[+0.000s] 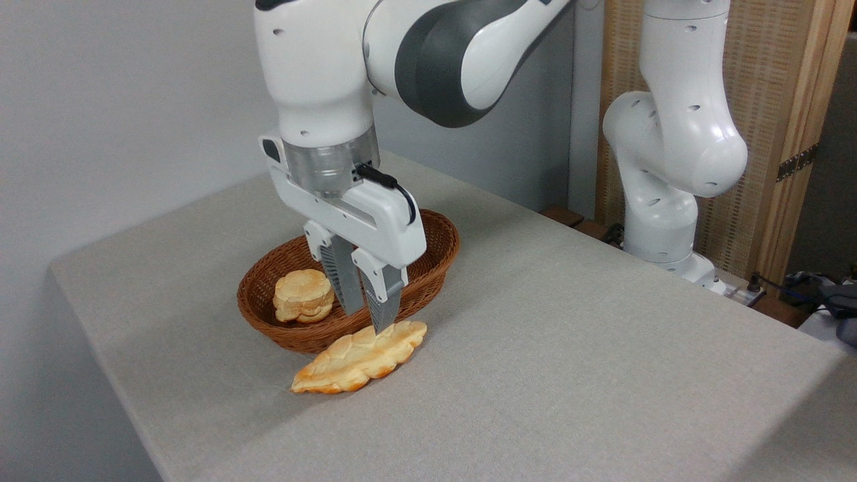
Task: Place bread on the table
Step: 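Move the bread beside the basket, lower it, and open the gripper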
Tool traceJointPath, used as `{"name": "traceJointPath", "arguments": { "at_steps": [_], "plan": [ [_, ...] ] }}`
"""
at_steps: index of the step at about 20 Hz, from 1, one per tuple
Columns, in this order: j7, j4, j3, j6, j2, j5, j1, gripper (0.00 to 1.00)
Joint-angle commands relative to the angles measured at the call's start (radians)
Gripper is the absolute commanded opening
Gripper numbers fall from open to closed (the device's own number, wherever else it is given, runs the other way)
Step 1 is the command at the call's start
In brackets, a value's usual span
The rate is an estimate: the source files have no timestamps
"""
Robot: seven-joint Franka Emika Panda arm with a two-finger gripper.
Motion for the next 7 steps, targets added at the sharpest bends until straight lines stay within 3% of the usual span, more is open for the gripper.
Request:
{"name": "traceJointPath", "arguments": {
  "at_steps": [1, 7],
  "plan": [
    [-0.037, 0.056, -0.024, -0.014, -0.022, 0.001, -0.015, 1.00],
    [-0.131, 0.083, -0.116, -0.016, -0.022, 0.007, -0.014, 1.00]
  ]
}}
